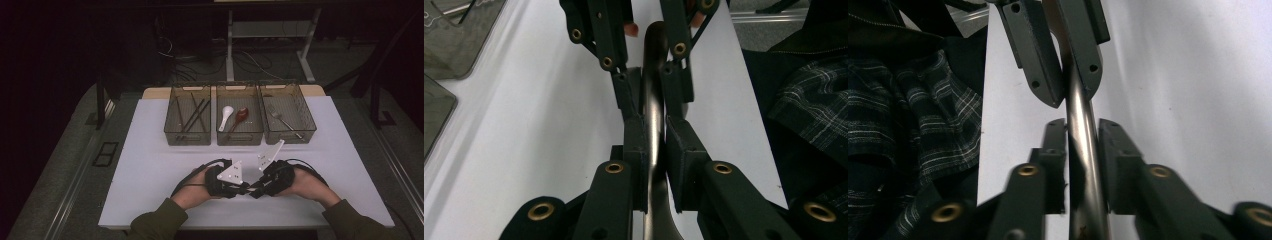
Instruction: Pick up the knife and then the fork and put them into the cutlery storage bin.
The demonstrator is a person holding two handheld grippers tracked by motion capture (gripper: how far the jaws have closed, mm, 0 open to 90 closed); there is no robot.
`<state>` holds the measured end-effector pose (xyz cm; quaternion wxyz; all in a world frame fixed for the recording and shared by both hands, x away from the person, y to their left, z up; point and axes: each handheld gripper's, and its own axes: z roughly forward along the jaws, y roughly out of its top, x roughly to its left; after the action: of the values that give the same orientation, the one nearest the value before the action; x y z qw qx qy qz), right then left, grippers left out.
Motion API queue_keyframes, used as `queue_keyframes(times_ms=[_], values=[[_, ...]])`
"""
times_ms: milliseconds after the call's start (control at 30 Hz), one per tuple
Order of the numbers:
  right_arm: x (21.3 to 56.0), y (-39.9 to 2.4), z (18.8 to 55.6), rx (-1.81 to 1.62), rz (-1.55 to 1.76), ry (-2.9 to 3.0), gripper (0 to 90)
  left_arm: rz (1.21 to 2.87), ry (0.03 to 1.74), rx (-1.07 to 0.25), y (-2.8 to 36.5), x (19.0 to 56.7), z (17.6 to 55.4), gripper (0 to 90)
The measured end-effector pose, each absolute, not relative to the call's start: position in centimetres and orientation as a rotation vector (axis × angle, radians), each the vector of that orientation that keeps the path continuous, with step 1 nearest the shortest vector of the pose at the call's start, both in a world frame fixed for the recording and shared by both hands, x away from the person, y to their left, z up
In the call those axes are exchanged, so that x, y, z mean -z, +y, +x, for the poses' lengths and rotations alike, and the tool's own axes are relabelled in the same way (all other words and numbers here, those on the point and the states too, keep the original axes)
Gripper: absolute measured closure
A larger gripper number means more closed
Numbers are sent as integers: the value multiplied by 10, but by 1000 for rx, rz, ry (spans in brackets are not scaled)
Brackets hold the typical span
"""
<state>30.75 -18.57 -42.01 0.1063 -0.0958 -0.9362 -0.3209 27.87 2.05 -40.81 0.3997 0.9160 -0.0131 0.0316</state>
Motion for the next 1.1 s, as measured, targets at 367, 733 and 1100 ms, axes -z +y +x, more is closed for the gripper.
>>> queue_keyframes(times_ms=[367,733,1100], values=[[422,-183,305,926,-225,-2796,827,2252,-3,-64,29,402,284,790],[420,-197,311,938,-302,-2852,826,2188,166,-54,48,402,291,625],[414,-226,324,996,-448,-2889,825,2135,318,-98,81,403,287,470]])
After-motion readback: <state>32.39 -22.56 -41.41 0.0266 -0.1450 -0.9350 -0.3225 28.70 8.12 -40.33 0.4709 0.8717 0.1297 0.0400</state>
